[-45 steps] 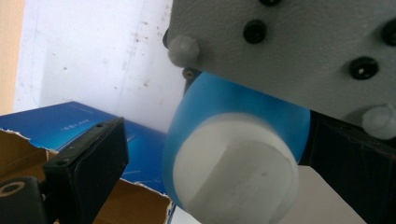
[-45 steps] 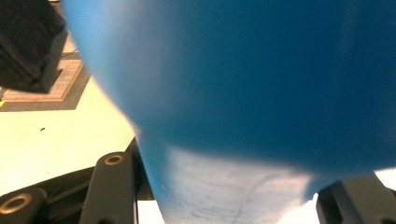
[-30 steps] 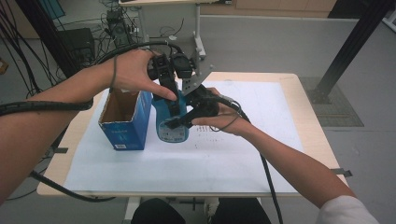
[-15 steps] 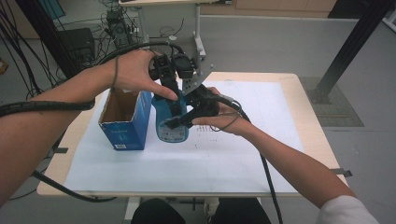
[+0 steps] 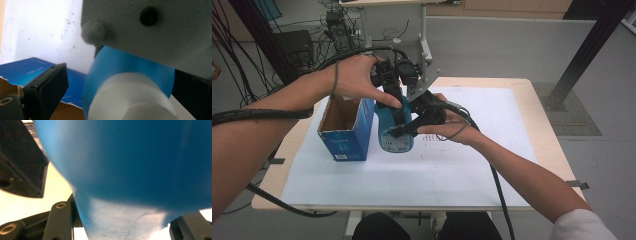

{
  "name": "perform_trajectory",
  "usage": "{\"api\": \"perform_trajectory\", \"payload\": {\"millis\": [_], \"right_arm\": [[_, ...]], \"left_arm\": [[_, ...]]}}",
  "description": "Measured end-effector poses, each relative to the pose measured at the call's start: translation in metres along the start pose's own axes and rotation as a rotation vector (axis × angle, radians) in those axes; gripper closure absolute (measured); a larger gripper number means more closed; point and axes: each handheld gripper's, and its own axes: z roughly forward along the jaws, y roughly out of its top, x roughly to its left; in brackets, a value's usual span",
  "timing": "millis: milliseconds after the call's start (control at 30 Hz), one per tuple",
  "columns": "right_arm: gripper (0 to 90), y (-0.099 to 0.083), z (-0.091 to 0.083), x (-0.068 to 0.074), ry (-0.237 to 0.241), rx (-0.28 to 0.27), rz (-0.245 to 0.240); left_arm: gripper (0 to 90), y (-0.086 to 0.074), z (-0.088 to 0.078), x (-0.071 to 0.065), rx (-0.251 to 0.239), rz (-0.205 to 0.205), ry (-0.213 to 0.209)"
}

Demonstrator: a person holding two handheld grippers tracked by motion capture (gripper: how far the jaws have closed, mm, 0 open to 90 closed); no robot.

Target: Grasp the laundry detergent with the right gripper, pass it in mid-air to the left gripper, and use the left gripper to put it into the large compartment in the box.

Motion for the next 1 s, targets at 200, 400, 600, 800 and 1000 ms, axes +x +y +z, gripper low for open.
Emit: {"api": "perform_trajectory", "payload": {"millis": [200,400,600,800,1000], "right_arm": [[43.9,0.0009,0.0001,0.0013,0.005,-0.001,0.001],[43.9,0.0012,-0.0005,0.0014,0.004,-0.004,0.001],[43.9,0.0014,-0.0013,0.0017,0.006,-0.008,0.006],[43.9,0.0011,-0.0032,0.0017,0.001,-0.008,0.004],[43.9,0.0014,-0.0052,0.0013,-0.002,-0.016,0.009]], "left_arm": [[4.8,0.0008,-0.0018,-0.0006,-0.004,0.005,0.002],[4.9,0.0007,-0.0020,-0.0011,-0.007,0.005,0.004],[4.9,0.0024,-0.0029,-0.0026,-0.010,0.004,0.003],[4.9,0.0031,-0.0041,-0.0026,-0.011,0.005,0.005],[4.9,0.0043,-0.0044,-0.0029,-0.012,0.007,0.007]]}}
